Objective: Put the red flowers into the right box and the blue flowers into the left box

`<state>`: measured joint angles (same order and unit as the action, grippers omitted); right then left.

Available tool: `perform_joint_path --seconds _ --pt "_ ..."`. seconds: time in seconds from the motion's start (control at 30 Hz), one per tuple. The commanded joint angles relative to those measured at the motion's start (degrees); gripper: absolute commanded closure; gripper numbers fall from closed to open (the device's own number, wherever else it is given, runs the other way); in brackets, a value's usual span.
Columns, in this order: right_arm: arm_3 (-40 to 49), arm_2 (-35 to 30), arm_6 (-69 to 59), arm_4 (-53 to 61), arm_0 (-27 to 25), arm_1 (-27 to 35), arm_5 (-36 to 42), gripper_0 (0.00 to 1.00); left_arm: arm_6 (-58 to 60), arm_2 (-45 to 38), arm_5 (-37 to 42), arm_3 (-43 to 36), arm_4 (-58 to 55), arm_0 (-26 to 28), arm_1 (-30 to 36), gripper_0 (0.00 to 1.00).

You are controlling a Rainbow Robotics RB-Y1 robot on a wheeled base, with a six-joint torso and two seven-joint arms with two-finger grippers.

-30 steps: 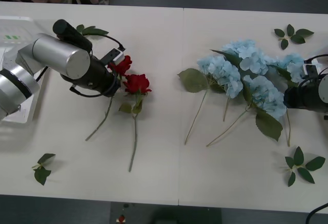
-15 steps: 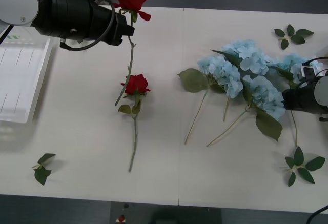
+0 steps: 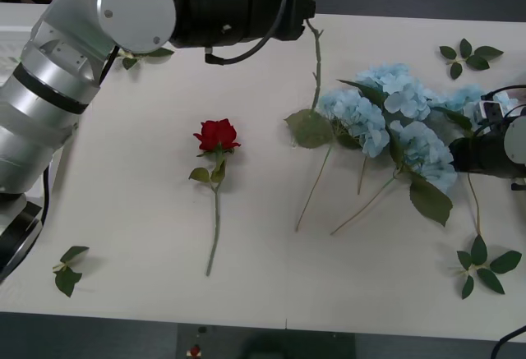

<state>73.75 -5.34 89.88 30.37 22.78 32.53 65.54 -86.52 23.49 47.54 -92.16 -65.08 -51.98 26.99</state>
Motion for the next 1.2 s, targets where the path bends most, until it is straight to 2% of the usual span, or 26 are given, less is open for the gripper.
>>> perform_joint_path --seconds 0.03,0.2,0.33,0.47,0.73,1.03,1.2 --pt "7.8 -3.5 1.7 2.8 0.9 1.5 6.6 0.0 3.5 0.2 -3.8 -0.9 2.8 -2.4 -3.2 1.0" --pt "15.5 -13.5 11.7 10.5 0.8 1.5 20.6 0.0 4.3 0.1 -7.3 -0.8 3.9 -2.6 -7.8 1.0" --pt "17.9 -20.0 19.0 18.7 0.9 1.5 27.8 0.0 4.8 0.2 -8.3 -0.8 4.3 -2.6 -9.3 1.0" --pt "19.0 -23.8 25.5 25.2 0.9 1.5 33.3 0.0 5.1 0.2 -8.7 -0.8 4.4 -2.7 -11.3 1.0" --pt "19.2 -27.0 34.0 39.4 0.9 1.5 37.4 0.0 6.6 2.1 -11.2 -0.5 4.7 -2.7 -12.0 1.0" --pt "19.2 -27.1 28.1 58.7 0.9 1.4 40.4 0.0 7.2 3.4 -11.7 0.5 4.7 -2.7 -12.0 1.0" --pt "19.2 -25.0 24.7 63.3 1.4 1.1 39.2 0.0 7.2 3.4 -11.7 0.5 4.7 -2.7 -12.0 1.0"
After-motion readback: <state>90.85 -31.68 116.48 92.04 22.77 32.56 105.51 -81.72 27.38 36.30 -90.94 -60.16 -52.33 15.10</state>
